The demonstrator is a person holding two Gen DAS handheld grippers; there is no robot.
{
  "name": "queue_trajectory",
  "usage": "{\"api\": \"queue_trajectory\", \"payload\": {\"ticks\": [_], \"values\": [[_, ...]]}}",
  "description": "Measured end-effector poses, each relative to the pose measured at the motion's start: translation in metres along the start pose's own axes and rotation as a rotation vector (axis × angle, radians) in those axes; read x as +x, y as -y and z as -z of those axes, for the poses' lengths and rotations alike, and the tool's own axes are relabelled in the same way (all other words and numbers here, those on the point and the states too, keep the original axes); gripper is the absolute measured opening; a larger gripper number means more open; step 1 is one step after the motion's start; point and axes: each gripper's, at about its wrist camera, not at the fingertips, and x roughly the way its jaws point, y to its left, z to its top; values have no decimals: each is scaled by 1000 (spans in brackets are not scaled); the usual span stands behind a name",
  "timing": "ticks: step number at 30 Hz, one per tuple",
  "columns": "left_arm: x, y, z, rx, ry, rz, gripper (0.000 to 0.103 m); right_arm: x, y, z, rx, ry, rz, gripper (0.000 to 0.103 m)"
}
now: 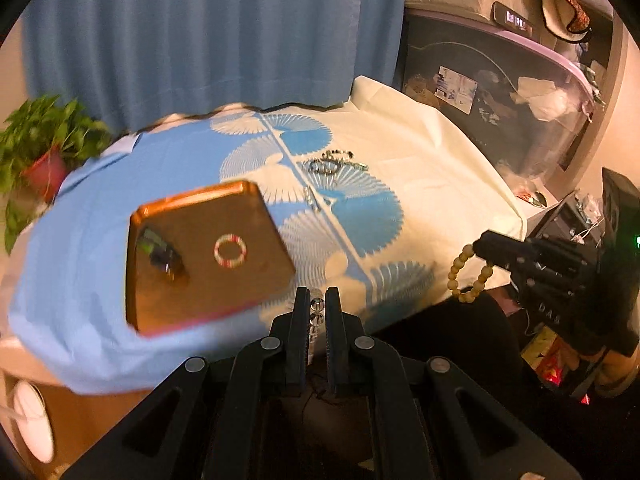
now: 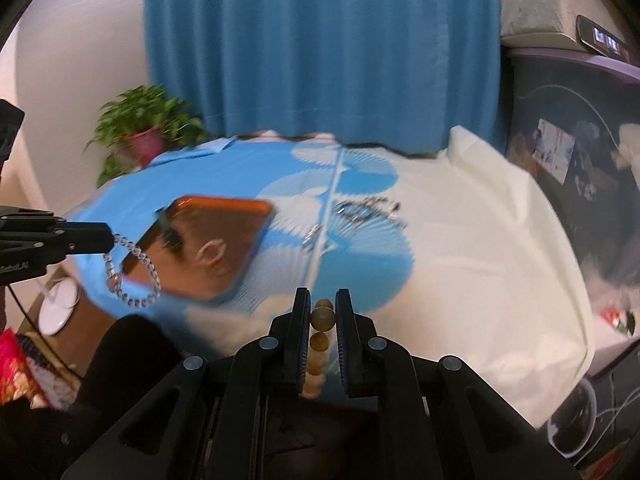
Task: Organize jewelry
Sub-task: 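Carry the silver bracelet and beige bracelet in both tools over the tray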
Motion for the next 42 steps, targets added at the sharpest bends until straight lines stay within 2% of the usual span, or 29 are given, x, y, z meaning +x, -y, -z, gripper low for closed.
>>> {"api": "queue_trajectory", "payload": {"ticks": [5,12,27,42], "values": [[-13,-2,35,-41,-8,15,5,-20,-35,31,-35,-30,-36,13],[-25,-1,52,-51,9,19,5,-28,-62,50,-76,-66,-71,13],[-27,-20,49,-93,25,14,5,-14,-77,44,-118,-107,-82,13],[-13,-74,28,-168,42,-31,5,22,-92,17,-149,-130,-106,13]]}}
